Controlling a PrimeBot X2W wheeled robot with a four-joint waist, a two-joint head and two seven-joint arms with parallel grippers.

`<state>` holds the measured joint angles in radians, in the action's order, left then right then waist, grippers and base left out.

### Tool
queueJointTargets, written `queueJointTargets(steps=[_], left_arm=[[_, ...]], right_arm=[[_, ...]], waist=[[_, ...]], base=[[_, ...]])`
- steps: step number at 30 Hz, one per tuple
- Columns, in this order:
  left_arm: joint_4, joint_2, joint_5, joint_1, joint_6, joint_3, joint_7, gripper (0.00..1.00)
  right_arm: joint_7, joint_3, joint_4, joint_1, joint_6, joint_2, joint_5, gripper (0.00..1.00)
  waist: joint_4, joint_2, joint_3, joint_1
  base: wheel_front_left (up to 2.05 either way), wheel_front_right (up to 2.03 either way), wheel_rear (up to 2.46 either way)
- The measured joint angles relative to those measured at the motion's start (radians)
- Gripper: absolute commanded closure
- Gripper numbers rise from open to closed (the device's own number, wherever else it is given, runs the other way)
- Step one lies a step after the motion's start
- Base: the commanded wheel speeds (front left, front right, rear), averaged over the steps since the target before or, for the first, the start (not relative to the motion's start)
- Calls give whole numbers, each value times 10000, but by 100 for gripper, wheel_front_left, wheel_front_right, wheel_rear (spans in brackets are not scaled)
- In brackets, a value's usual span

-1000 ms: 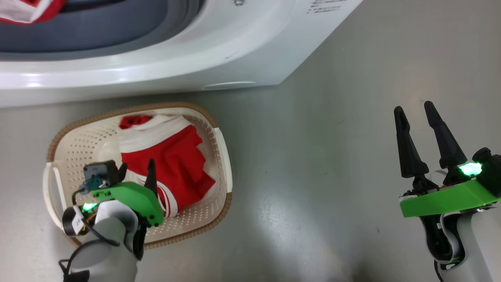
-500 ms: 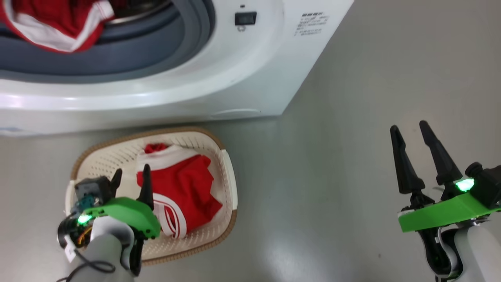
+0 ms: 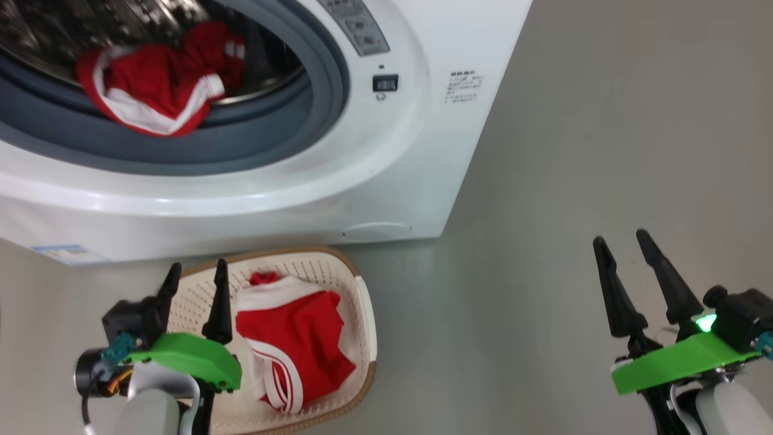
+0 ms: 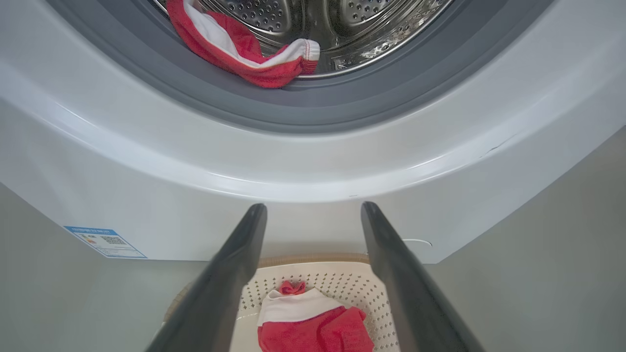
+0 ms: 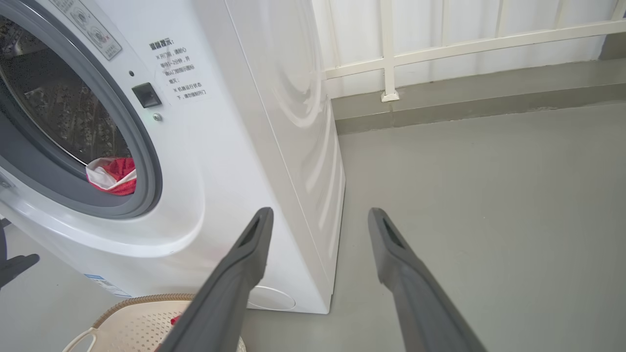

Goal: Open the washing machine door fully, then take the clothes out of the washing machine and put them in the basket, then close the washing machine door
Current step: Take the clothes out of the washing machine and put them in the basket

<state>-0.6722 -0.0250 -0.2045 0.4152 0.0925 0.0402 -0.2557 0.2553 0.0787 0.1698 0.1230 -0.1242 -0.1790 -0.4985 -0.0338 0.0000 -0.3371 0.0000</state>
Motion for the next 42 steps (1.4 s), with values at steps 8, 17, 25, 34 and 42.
queueJointTargets(steps=[8,17,25,34,42], left_arm=[[2192,-12,253,-1145,61,61,0,0],[3561,-33,249,-2498,59,151,0,0],[4577,-79,-25,-3868,-280,211,0,0],[4884,-102,-274,-4344,-579,36,0,0],[4869,-105,-270,-4334,-575,-38,0,0]], right_arm=[[0,-31,71,-562,0,-13,0,0],[0,-58,42,-1068,0,-63,0,0],[0,-345,-84,-1655,0,-94,0,0],[0,-387,-121,-1831,0,-40,0,0],[0,-385,-123,-1831,0,-35,0,0]], waist=[[92,0,833,0],[145,0,1439,0],[92,0,1720,0],[68,0,1743,0],[32,0,1706,0]], base=[[0,0,0],[0,0,0],[0,0,0],[0,0,0],[0,0,0]])
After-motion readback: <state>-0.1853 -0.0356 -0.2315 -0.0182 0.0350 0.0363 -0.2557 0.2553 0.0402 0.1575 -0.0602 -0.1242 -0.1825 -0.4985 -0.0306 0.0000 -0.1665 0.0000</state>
